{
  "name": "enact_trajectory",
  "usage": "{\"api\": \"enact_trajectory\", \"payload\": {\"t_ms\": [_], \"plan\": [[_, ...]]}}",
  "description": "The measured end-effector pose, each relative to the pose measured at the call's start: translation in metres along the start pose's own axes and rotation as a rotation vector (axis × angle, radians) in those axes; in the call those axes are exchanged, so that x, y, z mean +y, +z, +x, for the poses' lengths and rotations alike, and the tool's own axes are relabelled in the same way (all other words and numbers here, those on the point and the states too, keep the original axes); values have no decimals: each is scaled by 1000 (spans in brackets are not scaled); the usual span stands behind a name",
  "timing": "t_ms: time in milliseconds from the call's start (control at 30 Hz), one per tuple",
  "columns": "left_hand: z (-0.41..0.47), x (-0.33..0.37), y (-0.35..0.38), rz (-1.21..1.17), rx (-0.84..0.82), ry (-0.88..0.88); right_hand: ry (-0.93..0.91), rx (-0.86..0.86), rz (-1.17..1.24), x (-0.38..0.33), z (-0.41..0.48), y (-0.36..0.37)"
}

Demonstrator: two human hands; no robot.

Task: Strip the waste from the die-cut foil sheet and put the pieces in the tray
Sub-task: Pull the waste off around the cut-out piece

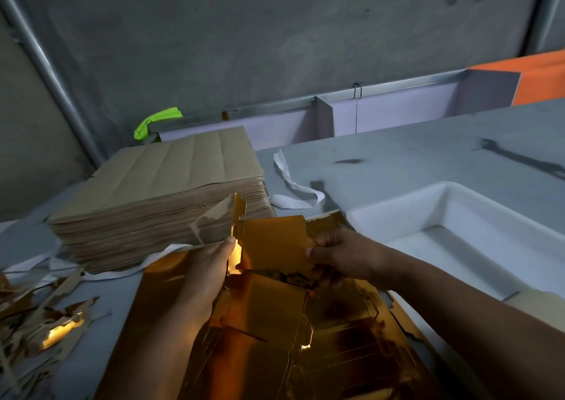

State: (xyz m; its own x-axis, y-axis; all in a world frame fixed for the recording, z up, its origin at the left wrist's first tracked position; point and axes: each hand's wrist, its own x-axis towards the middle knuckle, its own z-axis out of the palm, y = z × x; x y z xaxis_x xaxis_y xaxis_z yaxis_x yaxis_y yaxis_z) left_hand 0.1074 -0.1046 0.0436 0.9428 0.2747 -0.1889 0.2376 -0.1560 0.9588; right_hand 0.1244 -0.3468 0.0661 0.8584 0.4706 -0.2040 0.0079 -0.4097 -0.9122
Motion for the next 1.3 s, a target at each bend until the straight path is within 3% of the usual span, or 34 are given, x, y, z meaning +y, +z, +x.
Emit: {"api": "enact_trajectory", "payload": {"t_ms": [233, 400, 633, 1300], "plan": [[-7, -29, 7, -16, -26, -21, 26, 15, -50, 0, -1, 1], [-5, -37, 8, -128, 57, -47, 31, 20, -105, 1, 2, 2], [-11, -43, 13, -59, 120, 98, 36, 36, -99, 7, 5, 2], [-7, -51, 14, 12, 143, 176, 31, 15, -152, 8, 4, 2]]}}
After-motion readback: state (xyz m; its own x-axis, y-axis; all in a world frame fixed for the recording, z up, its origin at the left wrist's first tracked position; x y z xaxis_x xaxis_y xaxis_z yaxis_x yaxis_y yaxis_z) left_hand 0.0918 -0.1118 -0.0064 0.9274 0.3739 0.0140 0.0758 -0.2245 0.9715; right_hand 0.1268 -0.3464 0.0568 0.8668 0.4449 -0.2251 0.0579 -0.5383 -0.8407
